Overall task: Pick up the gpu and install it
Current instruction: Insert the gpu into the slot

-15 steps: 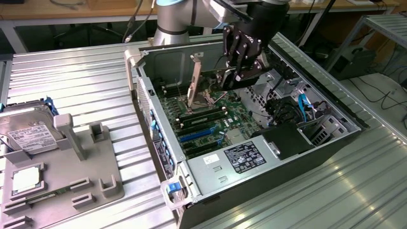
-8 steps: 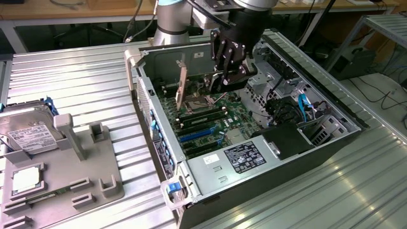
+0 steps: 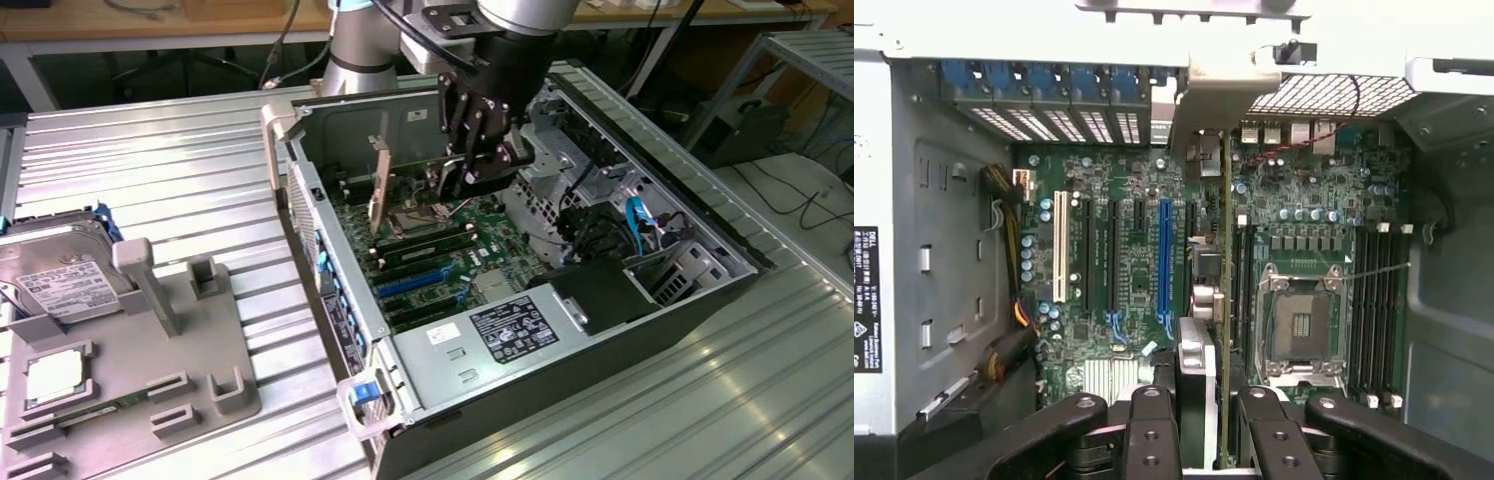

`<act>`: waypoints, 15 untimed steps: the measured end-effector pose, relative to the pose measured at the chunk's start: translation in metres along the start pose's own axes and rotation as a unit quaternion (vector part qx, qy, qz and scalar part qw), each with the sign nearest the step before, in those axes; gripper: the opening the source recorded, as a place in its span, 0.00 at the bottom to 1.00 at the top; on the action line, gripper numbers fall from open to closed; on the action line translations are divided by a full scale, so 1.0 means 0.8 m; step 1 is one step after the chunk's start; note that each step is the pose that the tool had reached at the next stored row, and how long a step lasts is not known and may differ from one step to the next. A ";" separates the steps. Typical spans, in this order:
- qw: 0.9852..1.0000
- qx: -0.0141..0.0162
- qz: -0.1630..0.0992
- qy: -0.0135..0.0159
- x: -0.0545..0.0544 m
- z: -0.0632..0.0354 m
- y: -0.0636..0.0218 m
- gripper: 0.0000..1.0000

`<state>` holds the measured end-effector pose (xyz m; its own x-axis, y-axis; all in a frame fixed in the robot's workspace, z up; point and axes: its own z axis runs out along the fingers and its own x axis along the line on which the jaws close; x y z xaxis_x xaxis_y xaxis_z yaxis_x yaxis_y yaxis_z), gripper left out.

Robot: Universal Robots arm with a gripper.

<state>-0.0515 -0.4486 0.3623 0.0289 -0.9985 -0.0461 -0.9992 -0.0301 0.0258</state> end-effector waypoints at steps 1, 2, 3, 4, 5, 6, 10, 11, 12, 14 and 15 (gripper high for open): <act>1.000 0.000 0.000 0.000 0.000 0.002 0.001 0.28; 1.000 0.000 0.000 0.000 0.000 0.004 0.003 0.28; 1.000 0.000 0.000 0.000 0.000 0.007 0.005 0.28; 1.000 0.000 0.000 0.000 0.000 0.009 0.008 0.28; 1.000 0.000 0.000 0.000 0.000 0.011 0.009 0.28; 1.000 0.000 0.001 0.000 0.001 0.014 0.009 0.28; 1.000 0.001 0.015 0.000 0.002 0.023 0.009 0.28; 1.000 0.002 0.017 0.000 0.003 0.025 0.009 0.28; 1.000 0.002 0.018 0.000 0.003 0.028 0.010 0.28; 1.000 0.002 0.018 0.000 0.005 0.030 0.011 0.28; 1.000 0.002 0.018 0.000 0.007 0.031 0.012 0.28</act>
<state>-0.0618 -0.4531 0.3373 -0.0067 -0.9989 -0.0456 -0.9997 0.0056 0.0243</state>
